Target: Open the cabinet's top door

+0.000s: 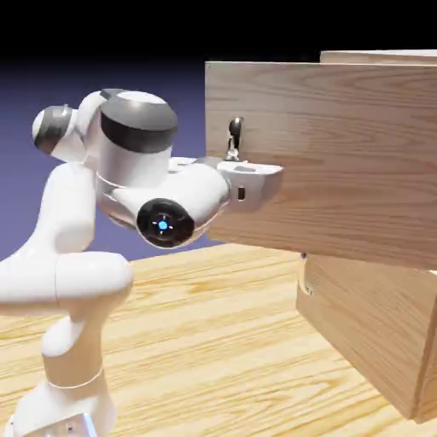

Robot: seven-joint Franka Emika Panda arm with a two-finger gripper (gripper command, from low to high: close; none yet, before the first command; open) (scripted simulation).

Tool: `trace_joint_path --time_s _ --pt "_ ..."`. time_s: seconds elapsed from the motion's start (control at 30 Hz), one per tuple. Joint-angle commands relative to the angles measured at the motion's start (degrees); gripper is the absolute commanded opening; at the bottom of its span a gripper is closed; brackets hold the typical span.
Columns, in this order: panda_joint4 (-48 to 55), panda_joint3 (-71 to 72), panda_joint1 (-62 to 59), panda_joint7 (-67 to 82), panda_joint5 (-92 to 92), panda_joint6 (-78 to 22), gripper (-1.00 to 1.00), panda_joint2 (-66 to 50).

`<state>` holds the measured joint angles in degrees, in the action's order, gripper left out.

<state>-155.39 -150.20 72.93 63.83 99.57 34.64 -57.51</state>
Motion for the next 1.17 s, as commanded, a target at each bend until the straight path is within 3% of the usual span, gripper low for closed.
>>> trace_joint_path --time_s 0.0,0.53,1.13 --pt "1.5 0.4 -1.3 2.0 -2.2 -1.1 -1.0 2.1" --pt "27.5 9.2 -10.7 22.3 -31.7 -3.8 -1.0 35.3" --pt "57.9 16.0 -4.7 14.2 -49.1 -1.1 -1.0 72.2"
